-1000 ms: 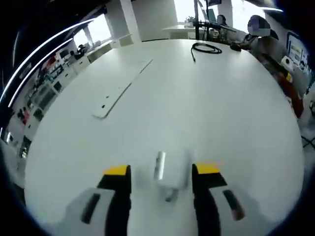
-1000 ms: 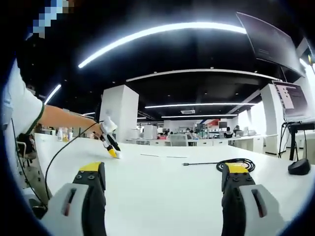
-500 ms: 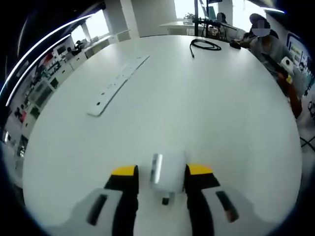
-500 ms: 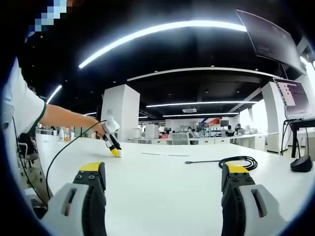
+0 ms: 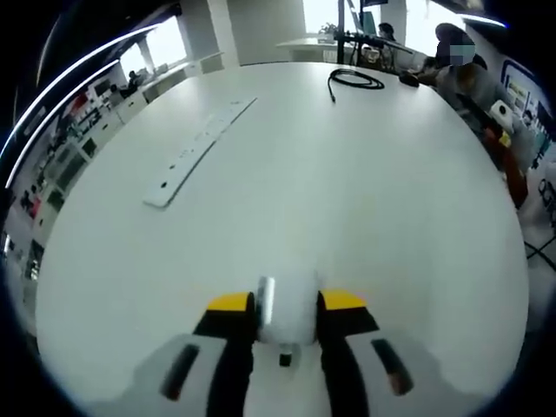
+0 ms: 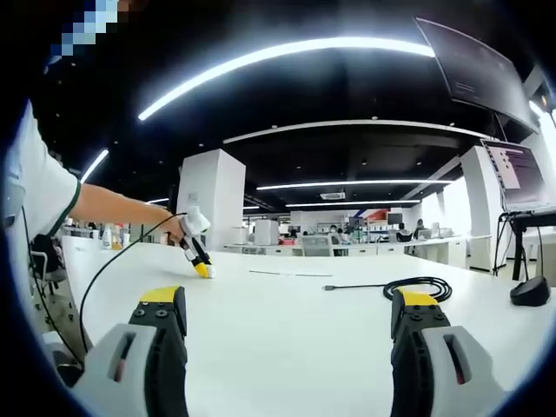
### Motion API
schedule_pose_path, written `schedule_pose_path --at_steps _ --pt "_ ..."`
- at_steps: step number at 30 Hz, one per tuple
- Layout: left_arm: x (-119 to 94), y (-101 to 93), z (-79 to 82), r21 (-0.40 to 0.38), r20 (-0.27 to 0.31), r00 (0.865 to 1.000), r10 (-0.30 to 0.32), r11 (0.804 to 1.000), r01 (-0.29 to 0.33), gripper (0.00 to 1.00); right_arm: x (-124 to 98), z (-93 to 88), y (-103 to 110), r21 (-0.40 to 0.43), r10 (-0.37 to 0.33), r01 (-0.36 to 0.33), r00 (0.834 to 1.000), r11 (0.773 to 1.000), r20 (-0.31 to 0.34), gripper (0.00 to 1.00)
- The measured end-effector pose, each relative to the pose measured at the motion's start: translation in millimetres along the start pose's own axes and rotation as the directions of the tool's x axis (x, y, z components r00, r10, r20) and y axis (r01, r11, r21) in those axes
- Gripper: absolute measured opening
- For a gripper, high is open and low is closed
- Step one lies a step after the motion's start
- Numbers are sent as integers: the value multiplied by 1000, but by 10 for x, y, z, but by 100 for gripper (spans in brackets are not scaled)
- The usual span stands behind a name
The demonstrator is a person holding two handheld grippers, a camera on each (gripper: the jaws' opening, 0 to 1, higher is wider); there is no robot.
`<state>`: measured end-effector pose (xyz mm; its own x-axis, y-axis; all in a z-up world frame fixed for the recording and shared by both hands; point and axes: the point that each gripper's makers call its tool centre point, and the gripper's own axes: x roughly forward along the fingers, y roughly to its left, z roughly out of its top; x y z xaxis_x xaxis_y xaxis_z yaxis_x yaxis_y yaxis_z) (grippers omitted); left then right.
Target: Plug the desk Type‑C cable into the charger adapter.
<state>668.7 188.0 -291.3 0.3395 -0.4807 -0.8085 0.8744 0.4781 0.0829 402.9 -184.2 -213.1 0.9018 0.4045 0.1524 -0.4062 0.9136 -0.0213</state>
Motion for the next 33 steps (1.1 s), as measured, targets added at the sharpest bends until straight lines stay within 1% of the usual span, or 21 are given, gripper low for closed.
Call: schedule_pose_path --at_steps 10,14,17,22,25,29,33 --pt "-1 18 -4 -7 -6 1000 2 1000 -2 26 2 18 -5 -2 -1 1 1000 1000 3 100" --pt "-9 32 -5 0 3 1000 23 1000 -23 26 0 14 3 -2 0 0 1000 1000 2 100" --pt "-34 -34 -20 0 13 1000 14 1000 -14 26 3 14 1 -3 -1 1 1000 1000 2 100" --pt "-86 -145 -82 6 5 1000 22 1000 -22 26 4 18 17 -9 -1 1 1000 1000 -4 100" --pt "-143 -310 -129 1 7 1000 17 1000 -17 26 5 41 18 -22 -4 4 1000 1000 -7 100" --pt "-197 -449 -190 -5 4 1000 18 1000 -18 26 12 44 42 -34 0 0 1000 999 -23 100" --pt "-258 -589 -256 -23 9 1000 15 1000 -15 26 26 85 77 -40 2 -3 1000 999 -27 100"
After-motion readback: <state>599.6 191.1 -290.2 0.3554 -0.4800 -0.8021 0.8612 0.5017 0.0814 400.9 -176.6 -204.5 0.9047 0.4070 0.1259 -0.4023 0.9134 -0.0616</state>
